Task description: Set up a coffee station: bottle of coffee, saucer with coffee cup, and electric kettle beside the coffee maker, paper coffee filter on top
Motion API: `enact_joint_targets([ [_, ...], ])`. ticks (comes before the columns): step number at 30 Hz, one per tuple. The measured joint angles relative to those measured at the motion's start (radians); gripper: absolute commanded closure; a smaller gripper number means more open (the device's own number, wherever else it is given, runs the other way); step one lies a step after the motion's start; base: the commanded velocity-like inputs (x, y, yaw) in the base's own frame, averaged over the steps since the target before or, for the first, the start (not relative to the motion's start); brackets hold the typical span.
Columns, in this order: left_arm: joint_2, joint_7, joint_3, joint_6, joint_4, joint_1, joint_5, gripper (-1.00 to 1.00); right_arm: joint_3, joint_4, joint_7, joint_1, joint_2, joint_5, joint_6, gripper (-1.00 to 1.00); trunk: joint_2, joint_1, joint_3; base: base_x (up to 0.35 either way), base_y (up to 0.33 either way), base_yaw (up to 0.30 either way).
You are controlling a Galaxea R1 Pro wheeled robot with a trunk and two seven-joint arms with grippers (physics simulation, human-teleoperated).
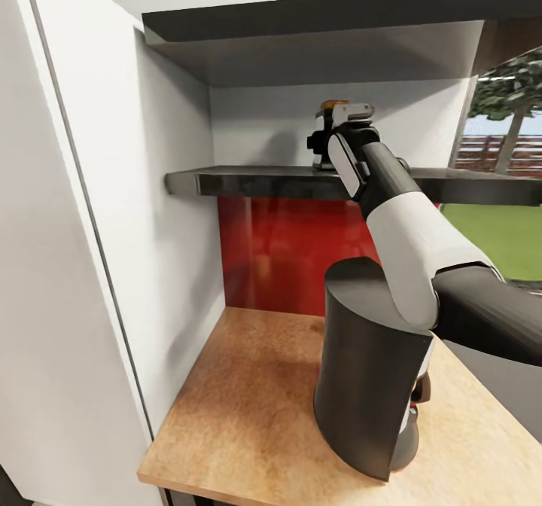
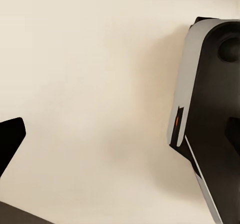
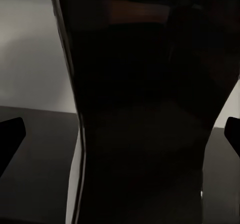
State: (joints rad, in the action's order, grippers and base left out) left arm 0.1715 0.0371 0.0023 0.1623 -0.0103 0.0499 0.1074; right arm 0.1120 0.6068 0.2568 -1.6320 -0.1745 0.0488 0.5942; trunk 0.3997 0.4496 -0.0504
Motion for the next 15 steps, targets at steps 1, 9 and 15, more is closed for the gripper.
enact_joint_targets([
  [1, 0.000, 0.000, 0.000, 0.000, 0.000, 0.000, 0.000, -1.00, 0.000, -0.001, 0.000, 0.000, 0.000, 0.000, 0.000, -1.00, 0.000, 0.000, 0.000, 0.025, 0.000, 0.000],
  [9, 0.000, 0.000, 0.000, 0.001, 0.001, 0.000, 0.000, -1.00, 0.000, -0.001, 0.000, 0.000, 0.000, 0.000, 0.001, -1.00, 0.000, 0.000, 0.000, 0.006, 0.000, 0.000],
  [15, 0.000, 0.000, 0.000, 0.001, 0.002, 0.000, 0.000, -1.00, 0.000, -0.001, 0.000, 0.000, 0.000, 0.000, 0.002, -1.00, 0.000, 0.000, 0.000, 0.063, 0.000, 0.000],
])
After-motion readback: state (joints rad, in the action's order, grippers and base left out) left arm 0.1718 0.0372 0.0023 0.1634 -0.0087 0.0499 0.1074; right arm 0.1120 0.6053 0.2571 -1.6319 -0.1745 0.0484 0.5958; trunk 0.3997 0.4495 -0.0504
